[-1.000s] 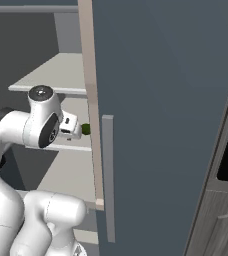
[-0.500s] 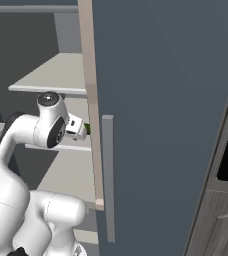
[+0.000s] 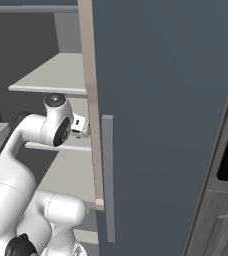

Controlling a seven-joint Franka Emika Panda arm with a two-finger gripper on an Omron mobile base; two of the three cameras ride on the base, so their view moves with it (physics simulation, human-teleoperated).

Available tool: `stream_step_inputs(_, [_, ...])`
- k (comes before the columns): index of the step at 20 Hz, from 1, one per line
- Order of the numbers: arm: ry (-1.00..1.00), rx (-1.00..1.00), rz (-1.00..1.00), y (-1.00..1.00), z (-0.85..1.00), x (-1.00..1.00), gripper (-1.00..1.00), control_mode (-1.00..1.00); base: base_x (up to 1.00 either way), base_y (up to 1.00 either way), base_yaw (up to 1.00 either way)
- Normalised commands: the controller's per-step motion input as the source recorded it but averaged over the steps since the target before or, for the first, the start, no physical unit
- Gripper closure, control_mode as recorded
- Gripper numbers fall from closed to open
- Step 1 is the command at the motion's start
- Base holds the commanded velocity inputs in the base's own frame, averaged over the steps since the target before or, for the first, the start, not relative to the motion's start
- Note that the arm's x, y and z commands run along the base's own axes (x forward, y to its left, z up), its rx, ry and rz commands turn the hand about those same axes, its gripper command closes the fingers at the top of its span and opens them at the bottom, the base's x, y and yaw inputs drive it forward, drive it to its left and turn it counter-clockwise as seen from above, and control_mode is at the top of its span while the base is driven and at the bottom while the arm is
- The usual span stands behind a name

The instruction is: Take the potato, chicken drumstick, and lime from the freezer and place them in the bowl on the counter.

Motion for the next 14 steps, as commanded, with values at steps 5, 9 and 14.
stream_step_inputs(5, [-0.07,-0.06,0.0,0.0,-0.06,0.0,-1.0,-1.0,0.0,0.0,0.0])
stream_step_inputs(9, [-0.03,-0.03,0.0,0.0,-0.02,0.04,-1.0,-1.0,0.0,0.0,0.0])
stream_step_inputs(14, [0.0,0.0,0.0,-0.04,-0.03,0.12,-1.0,-1.0,0.0,0.0,0.0])
